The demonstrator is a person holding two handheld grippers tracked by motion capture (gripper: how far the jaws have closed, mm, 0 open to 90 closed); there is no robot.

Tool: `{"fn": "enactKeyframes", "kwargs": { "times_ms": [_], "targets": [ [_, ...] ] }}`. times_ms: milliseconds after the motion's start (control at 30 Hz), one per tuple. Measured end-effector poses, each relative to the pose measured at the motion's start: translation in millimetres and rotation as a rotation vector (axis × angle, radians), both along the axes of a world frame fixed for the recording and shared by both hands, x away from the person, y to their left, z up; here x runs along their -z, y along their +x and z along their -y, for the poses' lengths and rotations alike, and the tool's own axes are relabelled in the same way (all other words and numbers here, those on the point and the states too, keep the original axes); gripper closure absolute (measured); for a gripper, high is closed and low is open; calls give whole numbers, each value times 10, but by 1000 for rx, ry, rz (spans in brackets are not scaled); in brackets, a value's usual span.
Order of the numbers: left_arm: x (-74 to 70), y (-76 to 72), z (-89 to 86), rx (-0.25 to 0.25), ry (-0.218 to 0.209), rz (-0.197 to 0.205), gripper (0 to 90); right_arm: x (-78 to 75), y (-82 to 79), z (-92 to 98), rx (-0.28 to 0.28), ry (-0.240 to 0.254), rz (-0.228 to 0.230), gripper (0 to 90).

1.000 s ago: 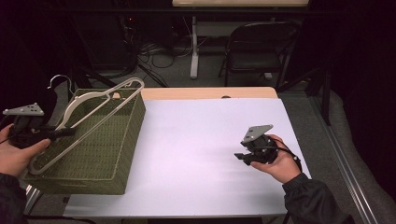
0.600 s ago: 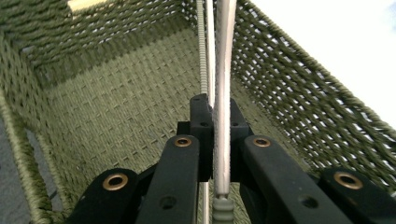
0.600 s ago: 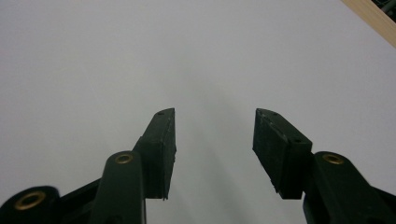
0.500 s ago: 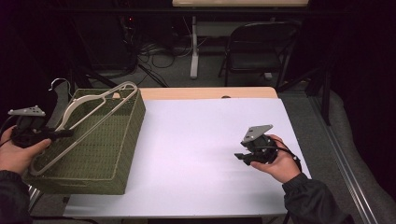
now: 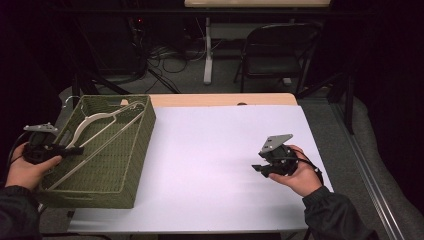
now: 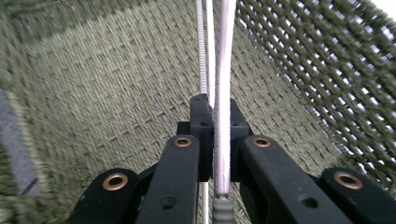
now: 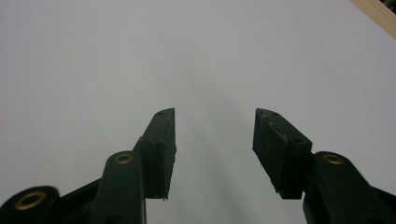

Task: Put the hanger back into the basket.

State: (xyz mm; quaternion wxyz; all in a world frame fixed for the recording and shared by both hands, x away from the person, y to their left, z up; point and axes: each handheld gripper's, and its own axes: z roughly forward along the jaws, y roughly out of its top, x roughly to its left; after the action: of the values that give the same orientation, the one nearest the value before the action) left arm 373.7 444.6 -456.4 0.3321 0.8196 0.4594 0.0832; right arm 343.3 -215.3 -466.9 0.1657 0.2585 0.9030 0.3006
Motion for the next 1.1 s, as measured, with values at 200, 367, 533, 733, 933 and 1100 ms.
{"fn": "enactKeyframes", "kwargs": {
  "times_ms": [200, 367, 533, 733, 933, 1100],
  "targets": [
    [137, 33, 44, 4, 28, -45, 871, 17, 4, -14, -3, 22, 10, 492],
    [196, 45, 53, -3, 30, -57, 871, 10, -5, -5, 1, 4, 1, 492],
    [211, 42, 68, -26, 82, -63, 844, 31, -8, 13, 5, 17, -3, 492],
    [101, -13, 39, -94, 84, 19, 685, 24, -9, 13, 2, 24, 5, 492],
    [-103, -165, -40, -166, 78, 114, 537, 12, -20, 16, 9, 13, 5, 491],
    [-231, -316, -43, -190, 39, 162, 498, 2, -29, 31, 11, 30, 10, 490]
  ]
}}
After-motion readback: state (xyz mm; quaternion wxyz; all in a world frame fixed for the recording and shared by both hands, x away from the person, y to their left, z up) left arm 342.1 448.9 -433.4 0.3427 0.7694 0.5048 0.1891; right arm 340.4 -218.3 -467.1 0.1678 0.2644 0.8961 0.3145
